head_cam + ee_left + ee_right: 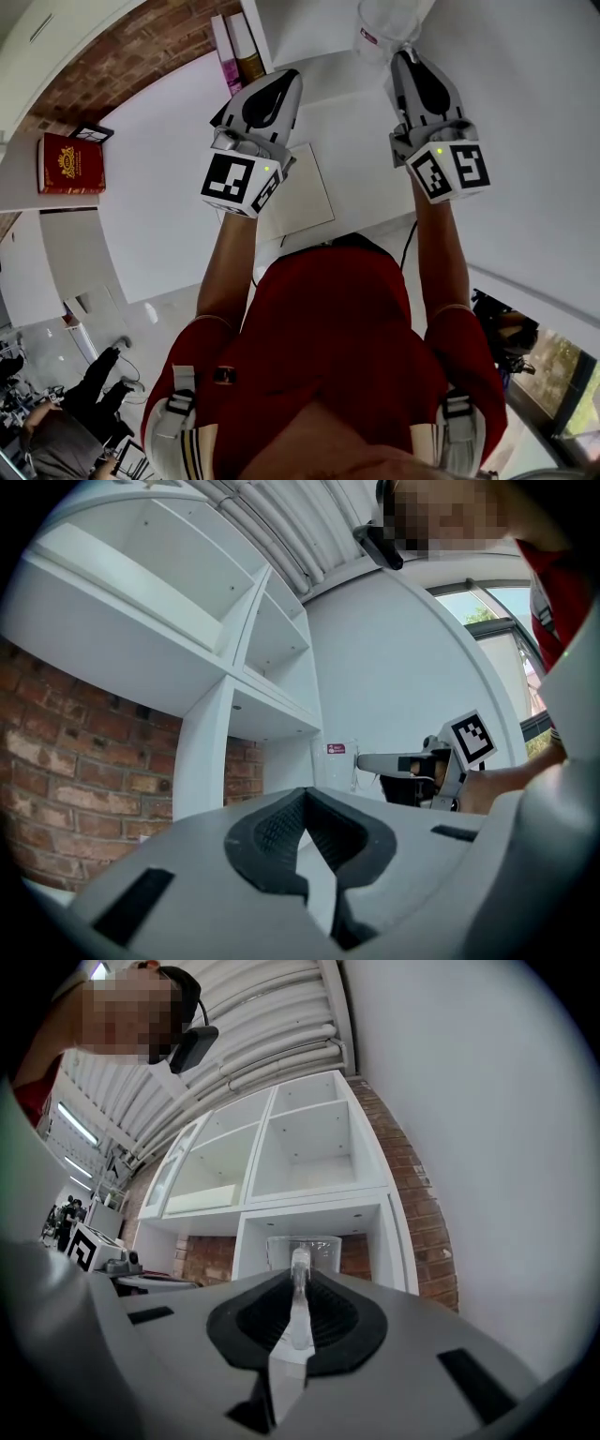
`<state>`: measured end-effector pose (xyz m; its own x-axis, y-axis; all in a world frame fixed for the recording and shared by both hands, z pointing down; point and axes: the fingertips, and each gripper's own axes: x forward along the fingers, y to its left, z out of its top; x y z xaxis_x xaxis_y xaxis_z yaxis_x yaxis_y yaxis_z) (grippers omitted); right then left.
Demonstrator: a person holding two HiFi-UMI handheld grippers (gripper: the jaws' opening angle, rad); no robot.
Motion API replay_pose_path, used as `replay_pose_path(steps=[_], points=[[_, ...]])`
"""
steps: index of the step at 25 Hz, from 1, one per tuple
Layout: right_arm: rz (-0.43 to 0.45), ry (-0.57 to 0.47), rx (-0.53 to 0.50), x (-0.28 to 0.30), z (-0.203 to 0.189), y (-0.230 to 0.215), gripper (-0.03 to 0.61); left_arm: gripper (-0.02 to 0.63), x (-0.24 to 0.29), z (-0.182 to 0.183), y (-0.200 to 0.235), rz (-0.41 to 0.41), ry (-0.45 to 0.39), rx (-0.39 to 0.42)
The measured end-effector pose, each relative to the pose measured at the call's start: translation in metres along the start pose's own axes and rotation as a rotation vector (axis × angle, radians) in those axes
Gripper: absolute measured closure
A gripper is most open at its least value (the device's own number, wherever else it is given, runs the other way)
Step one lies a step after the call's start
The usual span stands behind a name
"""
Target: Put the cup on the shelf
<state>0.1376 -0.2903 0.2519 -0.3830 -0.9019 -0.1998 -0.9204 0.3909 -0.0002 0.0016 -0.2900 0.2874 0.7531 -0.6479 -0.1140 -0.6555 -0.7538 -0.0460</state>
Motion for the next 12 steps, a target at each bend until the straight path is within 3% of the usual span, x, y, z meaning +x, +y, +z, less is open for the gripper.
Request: replay_pose_path(steps=[12], points=[[0.08, 0.034, 0.007, 0.046, -0.032, -0.031, 0.554, 0.608, 0.029, -0.013, 0.016, 0.103, 0.026, 0.003]])
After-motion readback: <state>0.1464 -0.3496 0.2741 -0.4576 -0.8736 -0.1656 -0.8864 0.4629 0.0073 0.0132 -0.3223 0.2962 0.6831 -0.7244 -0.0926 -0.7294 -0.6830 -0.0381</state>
